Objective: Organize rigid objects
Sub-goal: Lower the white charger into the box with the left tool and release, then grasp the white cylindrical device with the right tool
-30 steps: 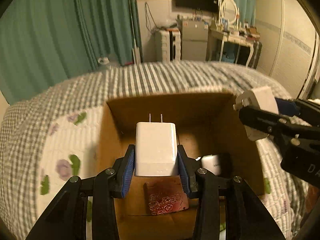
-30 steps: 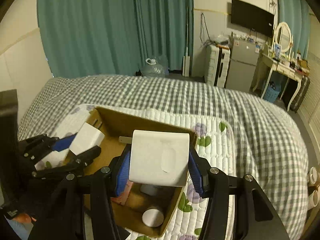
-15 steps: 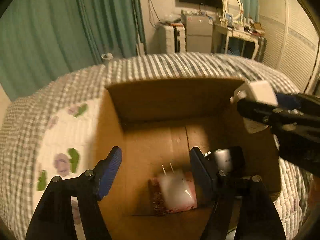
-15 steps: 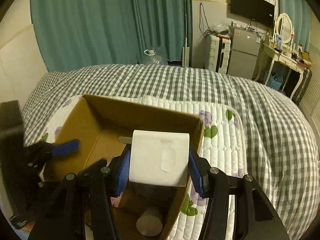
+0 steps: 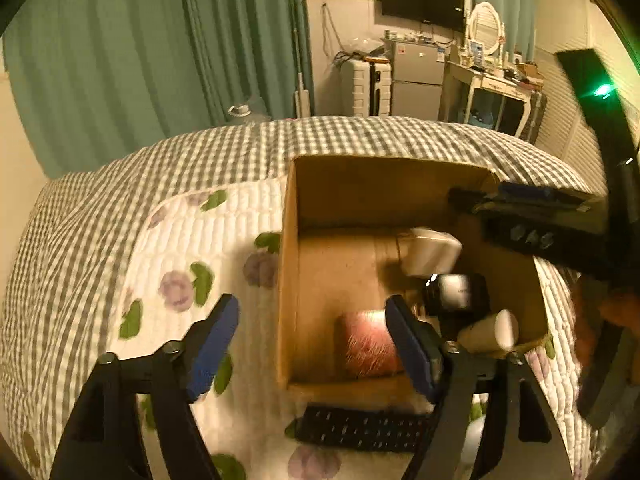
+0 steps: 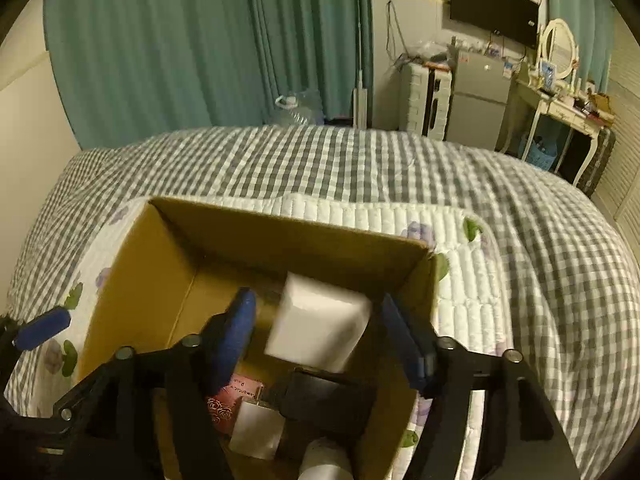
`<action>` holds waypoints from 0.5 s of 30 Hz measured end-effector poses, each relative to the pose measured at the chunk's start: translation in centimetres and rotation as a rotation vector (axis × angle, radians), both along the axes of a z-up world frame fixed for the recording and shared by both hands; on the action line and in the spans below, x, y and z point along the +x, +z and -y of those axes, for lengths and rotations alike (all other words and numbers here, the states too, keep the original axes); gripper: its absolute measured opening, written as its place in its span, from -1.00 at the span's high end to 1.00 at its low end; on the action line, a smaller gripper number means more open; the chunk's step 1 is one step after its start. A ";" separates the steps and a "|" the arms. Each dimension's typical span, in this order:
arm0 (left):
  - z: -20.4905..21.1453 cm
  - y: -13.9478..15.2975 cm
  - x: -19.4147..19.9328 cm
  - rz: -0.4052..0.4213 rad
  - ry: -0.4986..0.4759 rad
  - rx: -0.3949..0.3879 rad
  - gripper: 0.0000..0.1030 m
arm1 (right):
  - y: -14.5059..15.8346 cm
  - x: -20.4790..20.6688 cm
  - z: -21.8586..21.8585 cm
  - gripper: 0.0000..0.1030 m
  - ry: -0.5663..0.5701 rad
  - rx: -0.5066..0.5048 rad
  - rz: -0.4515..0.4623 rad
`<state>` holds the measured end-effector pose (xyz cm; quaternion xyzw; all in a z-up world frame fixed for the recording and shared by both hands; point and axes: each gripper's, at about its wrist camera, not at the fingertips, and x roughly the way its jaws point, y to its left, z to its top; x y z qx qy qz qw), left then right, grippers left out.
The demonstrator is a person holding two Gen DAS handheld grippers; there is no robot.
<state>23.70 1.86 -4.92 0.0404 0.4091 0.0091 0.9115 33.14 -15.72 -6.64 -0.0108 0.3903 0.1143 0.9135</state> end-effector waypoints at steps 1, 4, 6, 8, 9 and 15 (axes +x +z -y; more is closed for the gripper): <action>-0.2 0.2 -0.4 -0.004 0.006 -0.005 -0.56 | 0.6 -0.4 0.1 -0.29 0.002 -0.007 0.005; -0.8 1.4 -2.1 0.001 0.023 -0.002 -0.56 | 3.3 -2.9 0.6 -0.30 0.026 -0.010 0.024; -1.0 2.5 -3.5 0.009 0.040 0.006 -0.58 | 5.2 -5.0 0.9 -0.34 0.046 -0.029 0.041; -1.0 3.7 -5.4 0.019 0.047 0.003 -0.64 | 6.8 -7.6 1.1 -0.43 0.064 -0.054 0.053; -1.1 4.4 -6.7 0.027 0.050 -0.003 -0.64 | 7.3 -8.7 1.1 -0.44 0.072 -0.063 0.055; -0.9 6.3 -12.4 0.040 0.031 0.001 -0.64 | 6.8 -15.7 1.6 -0.53 0.158 -0.099 -0.038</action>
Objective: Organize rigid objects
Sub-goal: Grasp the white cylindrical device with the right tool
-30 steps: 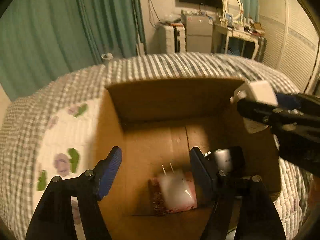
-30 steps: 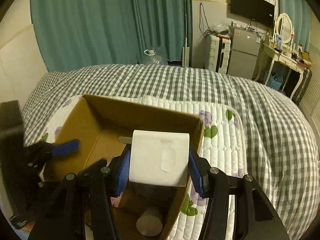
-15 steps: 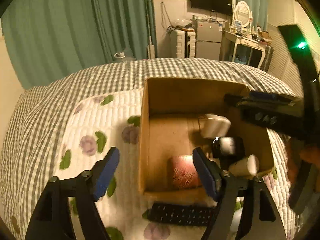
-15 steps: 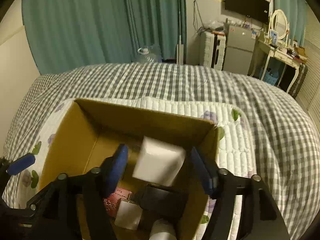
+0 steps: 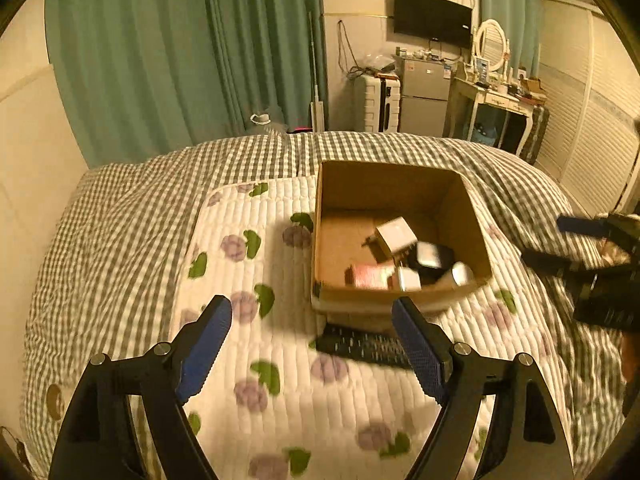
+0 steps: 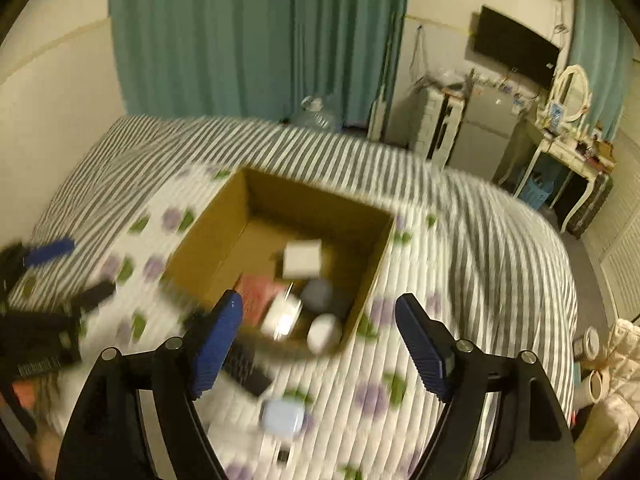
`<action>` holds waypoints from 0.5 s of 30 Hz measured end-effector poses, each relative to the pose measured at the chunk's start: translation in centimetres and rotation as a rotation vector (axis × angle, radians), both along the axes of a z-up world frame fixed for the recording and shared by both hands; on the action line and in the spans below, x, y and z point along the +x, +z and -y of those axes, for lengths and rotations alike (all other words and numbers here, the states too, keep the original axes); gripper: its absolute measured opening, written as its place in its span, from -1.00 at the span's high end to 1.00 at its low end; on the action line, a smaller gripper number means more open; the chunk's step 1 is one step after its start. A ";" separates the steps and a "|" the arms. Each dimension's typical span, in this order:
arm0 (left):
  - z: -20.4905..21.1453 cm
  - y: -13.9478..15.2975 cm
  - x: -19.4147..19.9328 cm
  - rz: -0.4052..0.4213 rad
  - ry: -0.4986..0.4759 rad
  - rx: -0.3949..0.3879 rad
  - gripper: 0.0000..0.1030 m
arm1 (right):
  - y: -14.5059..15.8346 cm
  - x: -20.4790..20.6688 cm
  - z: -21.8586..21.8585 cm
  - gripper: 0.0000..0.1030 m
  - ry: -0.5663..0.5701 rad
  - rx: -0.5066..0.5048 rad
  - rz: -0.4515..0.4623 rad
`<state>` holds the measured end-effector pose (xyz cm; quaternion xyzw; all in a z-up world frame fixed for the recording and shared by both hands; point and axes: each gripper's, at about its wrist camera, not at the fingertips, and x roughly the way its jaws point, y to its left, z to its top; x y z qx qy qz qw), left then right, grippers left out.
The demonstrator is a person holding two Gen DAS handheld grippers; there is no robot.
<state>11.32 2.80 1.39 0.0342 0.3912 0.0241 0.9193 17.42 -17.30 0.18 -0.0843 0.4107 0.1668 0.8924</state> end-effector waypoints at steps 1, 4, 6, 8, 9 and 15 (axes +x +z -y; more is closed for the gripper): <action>0.1 0.0 -0.9 0.001 0.000 0.003 -0.64 | -0.6 -0.9 0.0 -0.53 0.007 -0.010 -0.014; 0.4 -0.8 -3.0 -0.025 -0.013 -0.012 -0.65 | -3.0 -3.7 -0.1 -0.53 0.009 -0.070 -0.055; 0.4 -1.8 -4.1 -0.043 -0.020 -0.020 -0.65 | -4.8 -5.4 -0.7 -0.54 0.008 -0.090 -0.078; 0.4 -3.0 -5.1 -0.056 -0.011 -0.019 -0.65 | -6.7 -6.7 -1.0 -0.54 0.016 -0.089 -0.109; 0.5 -3.8 -5.5 -0.066 -0.006 -0.023 -0.65 | -7.9 -7.2 -1.3 -0.53 0.029 -0.094 -0.136; 0.2 -8.5 -5.8 -0.102 0.031 -0.034 -0.65 | -12.4 -7.6 -2.8 -0.53 0.109 -0.142 -0.179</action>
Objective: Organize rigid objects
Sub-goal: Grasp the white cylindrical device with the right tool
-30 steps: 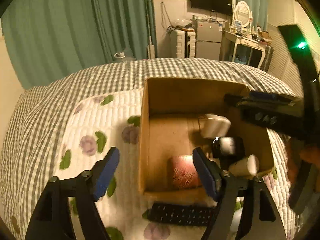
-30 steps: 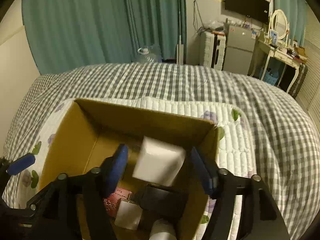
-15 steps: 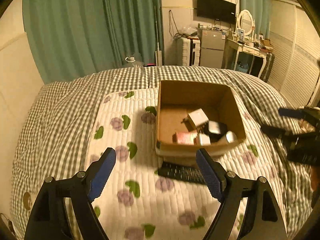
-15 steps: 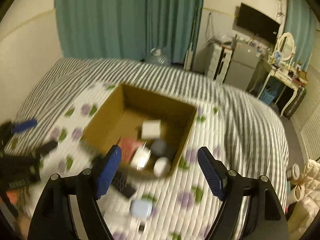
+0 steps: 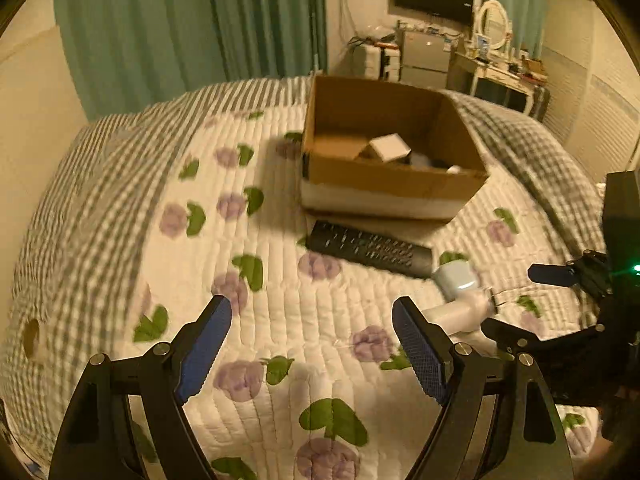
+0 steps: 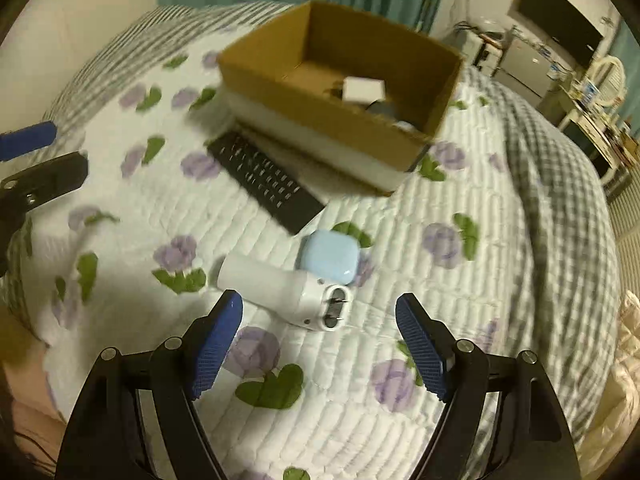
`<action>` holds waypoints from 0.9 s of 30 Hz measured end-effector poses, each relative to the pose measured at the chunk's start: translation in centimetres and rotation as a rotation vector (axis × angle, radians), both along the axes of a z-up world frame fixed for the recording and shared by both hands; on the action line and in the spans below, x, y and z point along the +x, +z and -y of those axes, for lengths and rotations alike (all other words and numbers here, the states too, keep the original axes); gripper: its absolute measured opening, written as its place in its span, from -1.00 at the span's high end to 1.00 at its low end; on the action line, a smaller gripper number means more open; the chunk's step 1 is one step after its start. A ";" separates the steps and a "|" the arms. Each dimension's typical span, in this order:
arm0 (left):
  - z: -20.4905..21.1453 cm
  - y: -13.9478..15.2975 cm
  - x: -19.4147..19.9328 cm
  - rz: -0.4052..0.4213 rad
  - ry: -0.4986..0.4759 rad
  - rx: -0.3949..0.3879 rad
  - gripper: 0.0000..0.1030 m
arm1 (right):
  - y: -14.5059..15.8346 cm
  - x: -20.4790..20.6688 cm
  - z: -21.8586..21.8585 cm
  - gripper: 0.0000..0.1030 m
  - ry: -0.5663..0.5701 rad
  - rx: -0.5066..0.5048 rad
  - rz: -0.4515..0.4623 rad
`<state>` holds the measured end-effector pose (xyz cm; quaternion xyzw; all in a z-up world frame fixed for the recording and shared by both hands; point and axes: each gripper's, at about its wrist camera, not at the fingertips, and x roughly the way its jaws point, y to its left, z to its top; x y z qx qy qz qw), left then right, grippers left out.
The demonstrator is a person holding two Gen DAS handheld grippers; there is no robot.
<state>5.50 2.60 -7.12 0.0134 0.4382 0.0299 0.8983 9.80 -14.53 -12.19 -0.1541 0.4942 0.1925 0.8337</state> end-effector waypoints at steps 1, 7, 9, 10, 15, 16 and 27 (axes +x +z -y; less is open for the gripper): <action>-0.1 -0.8 0.3 -0.014 0.006 -0.004 -0.65 | -0.5 0.1 -0.3 -0.53 0.018 -0.011 0.004; -0.5 -3.9 1.0 -0.055 0.013 0.032 -0.65 | -3.3 1.1 -1.9 -0.53 0.207 -0.114 0.019; -0.7 -4.4 1.3 -0.064 0.014 0.024 -0.65 | -4.0 1.6 -1.8 -0.53 0.238 -0.126 0.000; -0.7 -4.5 1.3 -0.068 0.017 0.021 -0.65 | -4.4 1.8 -1.8 -0.51 0.244 -0.137 -0.002; -0.6 -5.1 1.6 -0.090 0.028 0.036 -0.65 | -5.9 2.8 -2.1 -0.14 0.271 -0.132 -0.022; -0.6 -5.1 1.7 -0.092 0.028 0.040 -0.65 | -5.9 2.8 -2.3 -0.13 0.275 -0.138 -0.012; 2.3 -3.7 2.5 -0.095 0.012 0.075 -0.65 | -1.5 4.6 -0.5 -0.02 0.181 0.001 0.029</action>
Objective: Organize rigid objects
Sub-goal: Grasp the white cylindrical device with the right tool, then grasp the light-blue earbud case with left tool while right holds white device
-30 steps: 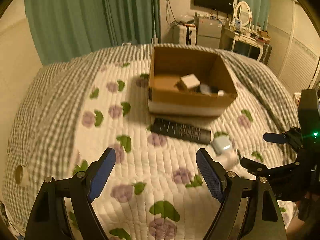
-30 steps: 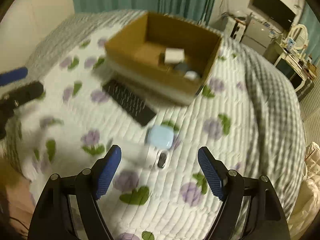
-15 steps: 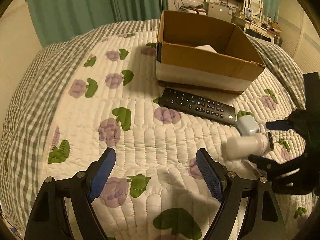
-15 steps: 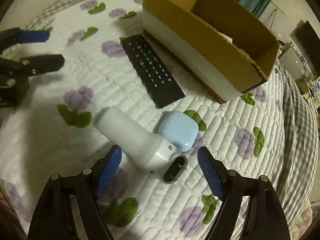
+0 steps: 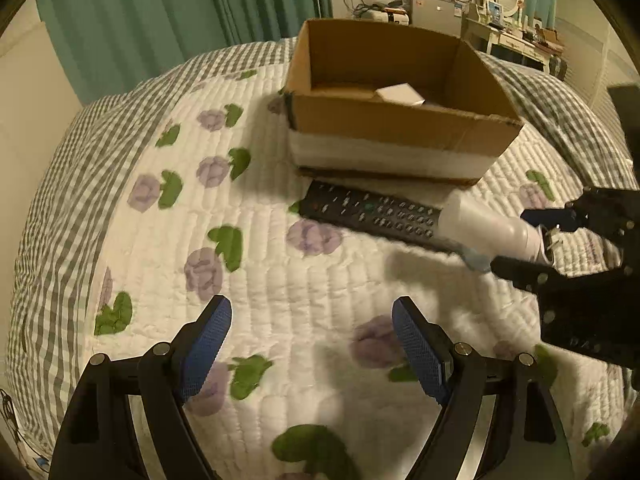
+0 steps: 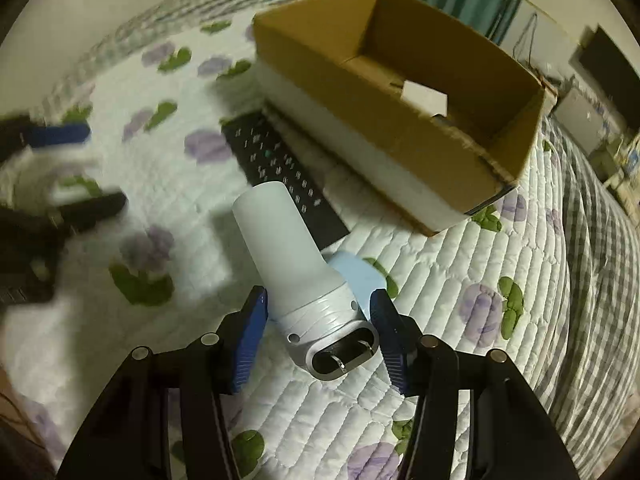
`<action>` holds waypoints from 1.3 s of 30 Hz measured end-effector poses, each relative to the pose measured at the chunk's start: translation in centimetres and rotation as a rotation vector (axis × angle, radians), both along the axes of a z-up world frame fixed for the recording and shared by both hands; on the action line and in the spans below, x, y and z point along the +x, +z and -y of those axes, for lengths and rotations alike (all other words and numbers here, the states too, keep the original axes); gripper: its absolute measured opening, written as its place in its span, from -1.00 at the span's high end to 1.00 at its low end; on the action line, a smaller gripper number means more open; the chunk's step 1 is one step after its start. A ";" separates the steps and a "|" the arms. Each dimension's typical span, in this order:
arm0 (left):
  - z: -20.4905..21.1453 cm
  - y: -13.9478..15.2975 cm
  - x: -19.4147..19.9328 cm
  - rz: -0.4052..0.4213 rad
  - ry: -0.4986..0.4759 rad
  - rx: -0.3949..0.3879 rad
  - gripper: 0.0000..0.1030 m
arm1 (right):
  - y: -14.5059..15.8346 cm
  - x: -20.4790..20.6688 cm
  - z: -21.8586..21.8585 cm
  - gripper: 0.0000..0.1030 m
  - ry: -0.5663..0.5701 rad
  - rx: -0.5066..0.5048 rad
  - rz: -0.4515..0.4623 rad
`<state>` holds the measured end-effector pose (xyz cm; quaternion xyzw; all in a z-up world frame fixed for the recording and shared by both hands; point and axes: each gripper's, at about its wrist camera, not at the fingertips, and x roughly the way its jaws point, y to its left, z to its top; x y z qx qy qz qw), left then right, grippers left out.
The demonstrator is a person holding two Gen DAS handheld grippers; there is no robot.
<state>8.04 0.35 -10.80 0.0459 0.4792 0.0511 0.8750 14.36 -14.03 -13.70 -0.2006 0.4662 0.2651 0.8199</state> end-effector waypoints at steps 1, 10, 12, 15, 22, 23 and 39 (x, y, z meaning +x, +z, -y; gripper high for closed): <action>0.5 0.4 0.2 0.006 -0.001 0.000 -0.65 | 0.6 0.2 0.3 -0.02 -0.006 0.001 0.008; 6.3 0.5 3.6 0.017 -0.020 -0.061 -0.65 | 3.6 2.0 6.3 -0.02 -0.109 -0.035 0.078; 7.5 -0.6 4.5 -0.004 -0.001 -0.080 -0.65 | 3.0 2.2 8.4 -0.02 -0.136 -0.029 0.076; 9.2 -2.4 5.7 -0.047 0.002 -0.079 -0.65 | 1.5 3.0 10.7 -0.02 -0.174 -0.016 0.049; 11.3 -5.3 7.6 -0.107 -0.006 -0.111 -0.61 | -0.5 4.1 12.7 -0.02 -0.189 0.004 0.020; 11.6 -5.6 7.7 -0.114 -0.015 -0.113 -0.60 | -0.5 4.2 12.9 -0.02 -0.189 0.007 0.020; 13.0 -7.5 9.2 -0.176 -0.095 -0.180 0.03 | 0.4 4.9 14.3 -0.02 -0.236 0.042 0.031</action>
